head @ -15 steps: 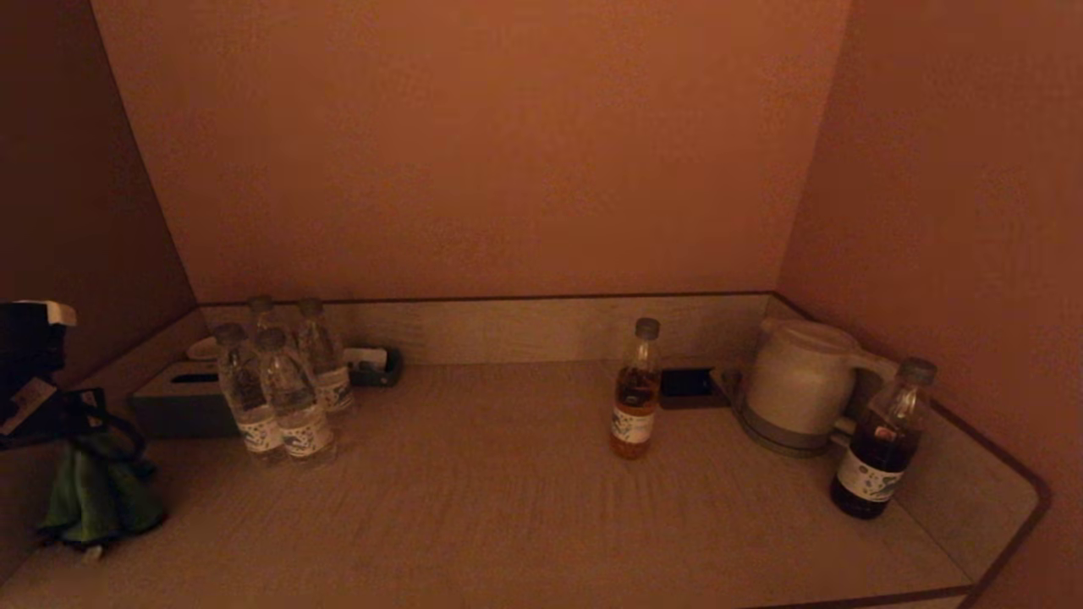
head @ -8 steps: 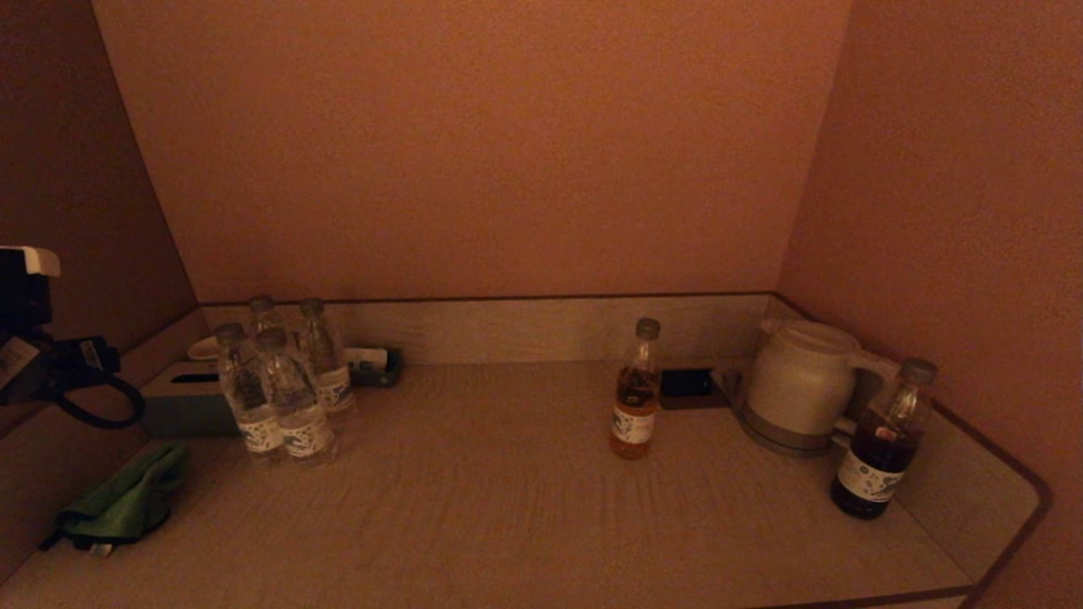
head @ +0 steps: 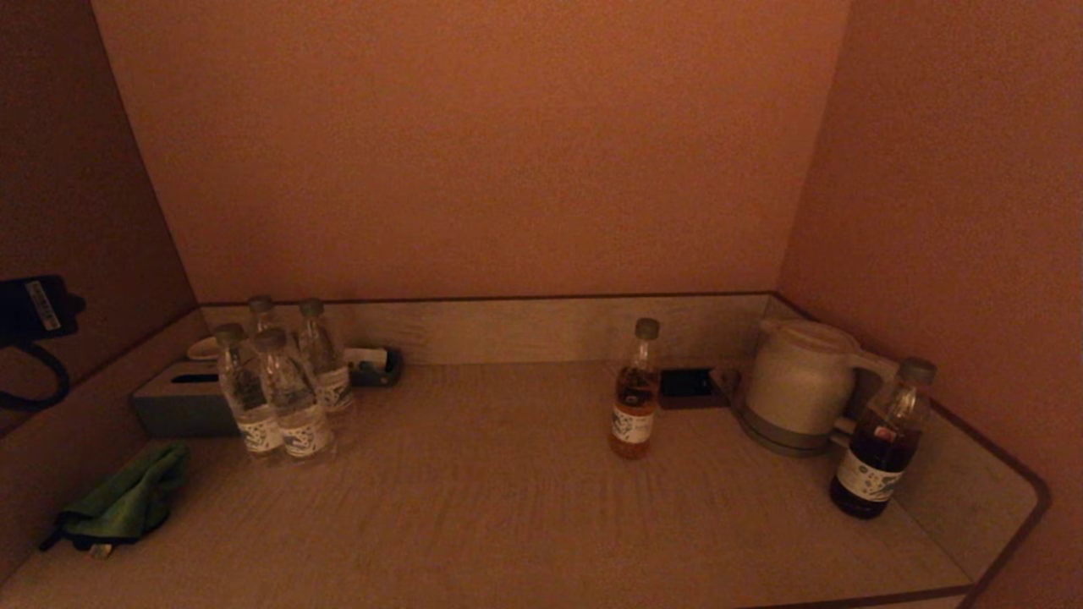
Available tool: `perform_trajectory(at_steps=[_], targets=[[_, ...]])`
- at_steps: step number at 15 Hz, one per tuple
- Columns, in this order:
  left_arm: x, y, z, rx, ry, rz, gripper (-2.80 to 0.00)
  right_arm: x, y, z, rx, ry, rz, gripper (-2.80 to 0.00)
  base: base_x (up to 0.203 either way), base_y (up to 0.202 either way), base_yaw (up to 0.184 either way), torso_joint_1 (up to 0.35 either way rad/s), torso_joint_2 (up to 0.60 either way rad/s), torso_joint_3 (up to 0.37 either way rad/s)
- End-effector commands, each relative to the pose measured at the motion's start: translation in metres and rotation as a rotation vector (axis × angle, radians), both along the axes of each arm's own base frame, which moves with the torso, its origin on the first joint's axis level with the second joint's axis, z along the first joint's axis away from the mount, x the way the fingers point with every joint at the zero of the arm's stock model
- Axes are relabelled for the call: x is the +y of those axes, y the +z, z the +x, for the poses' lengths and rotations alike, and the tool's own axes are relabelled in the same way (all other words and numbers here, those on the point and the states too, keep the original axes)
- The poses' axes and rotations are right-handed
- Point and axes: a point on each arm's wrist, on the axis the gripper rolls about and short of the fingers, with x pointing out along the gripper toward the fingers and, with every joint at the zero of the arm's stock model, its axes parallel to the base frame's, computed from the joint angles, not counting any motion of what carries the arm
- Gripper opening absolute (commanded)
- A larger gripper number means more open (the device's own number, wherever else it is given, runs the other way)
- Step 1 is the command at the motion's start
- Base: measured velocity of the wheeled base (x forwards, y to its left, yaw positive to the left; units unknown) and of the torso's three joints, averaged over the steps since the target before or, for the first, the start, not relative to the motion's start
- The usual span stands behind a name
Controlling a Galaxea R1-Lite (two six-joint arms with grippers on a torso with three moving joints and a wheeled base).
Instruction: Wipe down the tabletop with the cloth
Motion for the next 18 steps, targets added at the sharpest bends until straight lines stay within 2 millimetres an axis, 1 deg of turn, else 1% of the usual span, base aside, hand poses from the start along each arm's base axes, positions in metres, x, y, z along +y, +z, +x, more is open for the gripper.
perform_trajectory(at_steps=[1,3,4,6,7,8,9,10,11,12,13,14,15,17,18], targets=[[-0.014,0.050,-0.065,-0.198,-0.125,0.043,-2.80,0.000,0.000,0.000,0.001,0.000,-0.001,-2.80,0.000,0.000,0.000,0.000,0.00,0.000],[-0.023,0.071,-0.112,-0.299,-0.215,0.132,-2.80,0.000,0.000,0.000,0.001,0.001,0.000,-2.80,0.000,0.000,0.000,0.000,0.00,0.000],[-0.026,0.074,-0.126,-0.319,-0.255,0.176,-2.80,0.000,0.000,0.000,0.001,0.001,0.000,-2.80,0.000,0.000,0.000,0.000,0.00,0.000],[-0.028,0.072,-0.131,-0.310,-0.288,0.200,-2.80,0.000,0.000,0.000,0.001,0.001,0.000,-2.80,0.000,0.000,0.000,0.000,0.00,0.000],[-0.029,0.070,-0.138,-0.310,-0.313,0.198,-2.80,0.000,0.000,0.000,0.001,0.001,0.000,-2.80,0.000,0.000,0.000,0.000,0.00,0.000],[-0.032,0.071,-0.154,-0.335,-0.341,0.204,-2.80,0.000,0.000,0.000,0.001,0.001,0.000,-2.80,0.000,0.000,0.000,0.000,0.00,0.000],[-0.037,0.069,-0.175,-0.361,-0.396,0.207,-2.80,0.000,0.000,0.000,0.001,0.001,0.000,-2.80,0.000,0.000,0.000,0.000,0.00,0.000],[-0.041,0.065,-0.190,-0.370,-0.457,0.205,-2.80,0.000,0.000,0.000,0.001,0.001,0.000,-2.80,0.000,0.000,0.000,0.000,0.00,0.000],[-0.044,0.061,-0.201,-0.366,-0.511,0.197,-2.80,0.000,0.000,0.000,0.001,0.001,0.000,-2.80,0.000,0.000,0.000,0.000,0.00,0.000],[-0.046,0.058,-0.211,-0.362,-0.555,0.190,-2.80,0.000,0.000,0.000,0.001,0.001,0.000,-2.80,0.000,0.000,0.000,0.000,0.00,0.000],[-0.047,0.054,-0.215,-0.349,-0.583,0.179,-2.80,0.000,0.000,0.000,0.001,0.001,0.000,-2.80,0.000,0.000,0.000,0.000,0.00,0.000],[-0.049,0.053,-0.223,-0.359,-0.597,0.180,-2.80,0.000,0.000,0.000,0.001,0.001,0.000,-2.80,0.000,0.000,0.000,0.000,0.00,0.000],[-0.050,0.052,-0.227,-0.357,-0.609,0.177,-2.80,0.000,0.000,0.000,0.001,0.001,0.000,-2.80,0.000,0.000,0.000,0.000,0.00,0.000],[-0.053,0.049,-0.246,-0.395,-0.610,0.194,-2.80,0.000,0.000,0.000,0.001,0.001,-0.001,-2.80,0.000,0.000,0.000,0.000,0.00,0.000],[-0.054,0.046,-0.251,-0.405,-0.609,0.199,-2.80,0.000,0.000,0.000,0.001,0.001,0.000,-2.80,0.000,0.000,0.000,0.000,0.00,0.000]])
